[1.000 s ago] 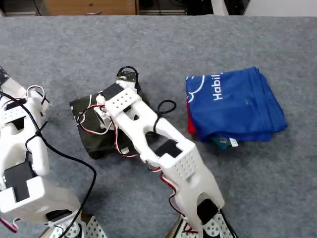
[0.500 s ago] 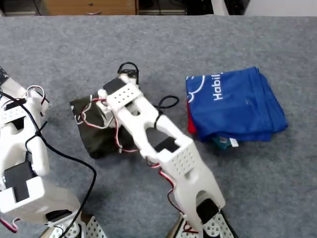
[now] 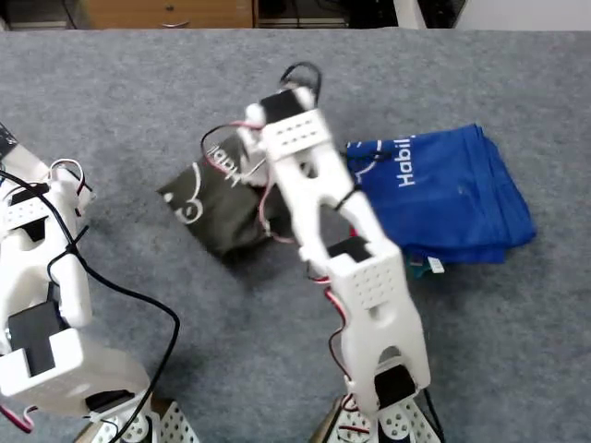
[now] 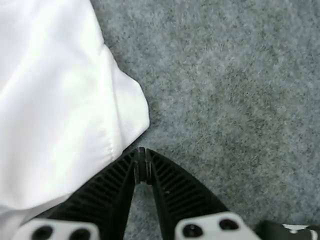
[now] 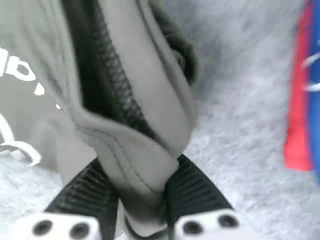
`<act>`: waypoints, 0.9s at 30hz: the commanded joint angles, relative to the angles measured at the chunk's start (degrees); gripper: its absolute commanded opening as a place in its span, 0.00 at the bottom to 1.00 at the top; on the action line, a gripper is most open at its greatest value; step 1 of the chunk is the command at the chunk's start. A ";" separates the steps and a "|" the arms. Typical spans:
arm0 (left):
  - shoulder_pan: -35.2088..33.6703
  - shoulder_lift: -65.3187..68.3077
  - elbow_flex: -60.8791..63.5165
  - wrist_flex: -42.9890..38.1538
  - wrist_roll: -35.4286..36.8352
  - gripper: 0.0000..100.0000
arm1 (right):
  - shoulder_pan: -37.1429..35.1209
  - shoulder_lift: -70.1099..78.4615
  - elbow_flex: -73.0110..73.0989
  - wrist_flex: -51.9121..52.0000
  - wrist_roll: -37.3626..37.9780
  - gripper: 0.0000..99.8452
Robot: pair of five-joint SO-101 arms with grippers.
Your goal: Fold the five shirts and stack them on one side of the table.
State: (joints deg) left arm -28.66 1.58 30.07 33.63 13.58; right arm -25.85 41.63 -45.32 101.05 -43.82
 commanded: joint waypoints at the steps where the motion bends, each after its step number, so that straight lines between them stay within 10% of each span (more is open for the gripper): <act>1: -0.70 -0.40 -2.64 0.00 0.35 0.02 | 7.08 -9.98 -3.82 1.23 2.90 0.00; 16: -0.70 -0.40 -2.64 0.26 0.62 0.02 | 34.95 -27.74 -3.30 1.23 16.35 0.00; 27: -0.79 -0.40 -2.64 0.35 0.62 0.02 | 37.76 -33.10 12.26 1.32 25.85 0.03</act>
State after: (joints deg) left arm -28.66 1.58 30.07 33.63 13.58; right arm 10.73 13.32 -38.20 101.23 -19.12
